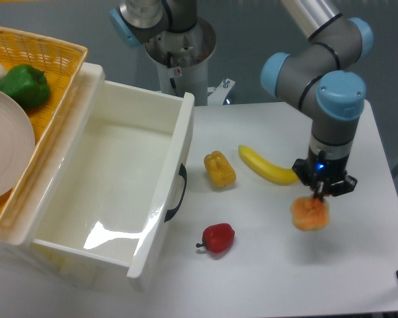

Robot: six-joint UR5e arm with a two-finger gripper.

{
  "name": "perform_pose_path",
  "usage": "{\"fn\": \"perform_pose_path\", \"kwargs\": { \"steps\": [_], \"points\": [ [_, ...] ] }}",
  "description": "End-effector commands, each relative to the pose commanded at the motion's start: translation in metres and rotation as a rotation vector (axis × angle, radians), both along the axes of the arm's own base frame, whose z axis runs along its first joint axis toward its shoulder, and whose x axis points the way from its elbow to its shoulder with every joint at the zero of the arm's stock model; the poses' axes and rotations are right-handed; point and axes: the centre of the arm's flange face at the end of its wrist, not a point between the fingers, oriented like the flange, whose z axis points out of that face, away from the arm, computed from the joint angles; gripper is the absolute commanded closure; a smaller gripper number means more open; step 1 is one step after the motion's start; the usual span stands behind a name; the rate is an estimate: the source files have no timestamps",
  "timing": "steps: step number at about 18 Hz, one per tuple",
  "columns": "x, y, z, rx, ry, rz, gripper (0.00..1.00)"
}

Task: Pick up the round bread
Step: 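Lift the held bread bun and carry it away from the red pepper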

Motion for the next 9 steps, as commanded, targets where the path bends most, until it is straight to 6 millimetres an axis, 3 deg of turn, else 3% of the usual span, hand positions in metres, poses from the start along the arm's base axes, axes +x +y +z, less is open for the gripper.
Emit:
{"fn": "perform_pose_path", "kwargs": {
  "steps": [9],
  "points": [
    [-0.038,-0.002,0.05,-0.022,-0.006,-0.02,1.0]
  ]
}}
